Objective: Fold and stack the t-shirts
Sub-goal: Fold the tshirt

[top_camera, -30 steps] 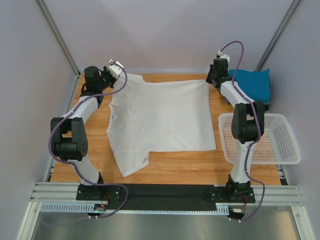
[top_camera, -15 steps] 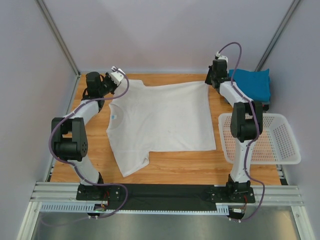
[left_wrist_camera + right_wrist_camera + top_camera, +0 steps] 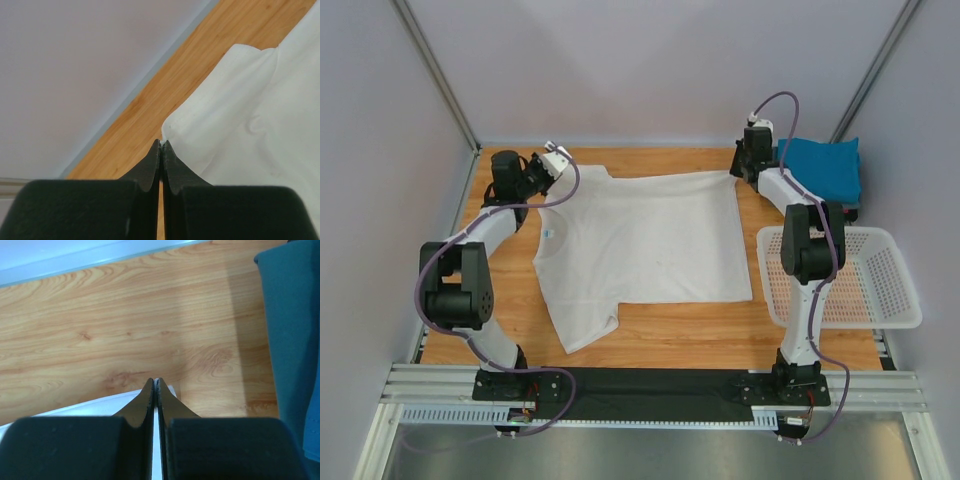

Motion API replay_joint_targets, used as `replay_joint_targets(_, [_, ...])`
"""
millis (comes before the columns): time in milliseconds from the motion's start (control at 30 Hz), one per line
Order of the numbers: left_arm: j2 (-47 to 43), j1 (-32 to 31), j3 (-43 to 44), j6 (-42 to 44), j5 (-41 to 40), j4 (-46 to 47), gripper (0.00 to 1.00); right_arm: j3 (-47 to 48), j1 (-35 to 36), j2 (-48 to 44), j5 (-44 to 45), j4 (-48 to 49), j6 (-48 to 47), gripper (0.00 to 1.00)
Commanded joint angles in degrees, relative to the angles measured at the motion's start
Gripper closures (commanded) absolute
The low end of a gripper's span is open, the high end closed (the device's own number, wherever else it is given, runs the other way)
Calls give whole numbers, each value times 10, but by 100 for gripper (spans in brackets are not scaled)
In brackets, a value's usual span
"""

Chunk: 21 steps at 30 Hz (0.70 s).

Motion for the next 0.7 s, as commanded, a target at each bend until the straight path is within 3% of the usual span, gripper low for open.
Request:
replay_joint_targets(0, [-43,3,-13,33,32,9,100,-25,-1,-28,12,35,-13,99])
replay_joint_targets(400, [-94,2,-59,107,64,-40,100,-71,-1,-57,27,43,-25,99])
replay_joint_targets(667, [-99,-10,-79,150,38,-53,100,-108,-2,-94,49,15,-3,100])
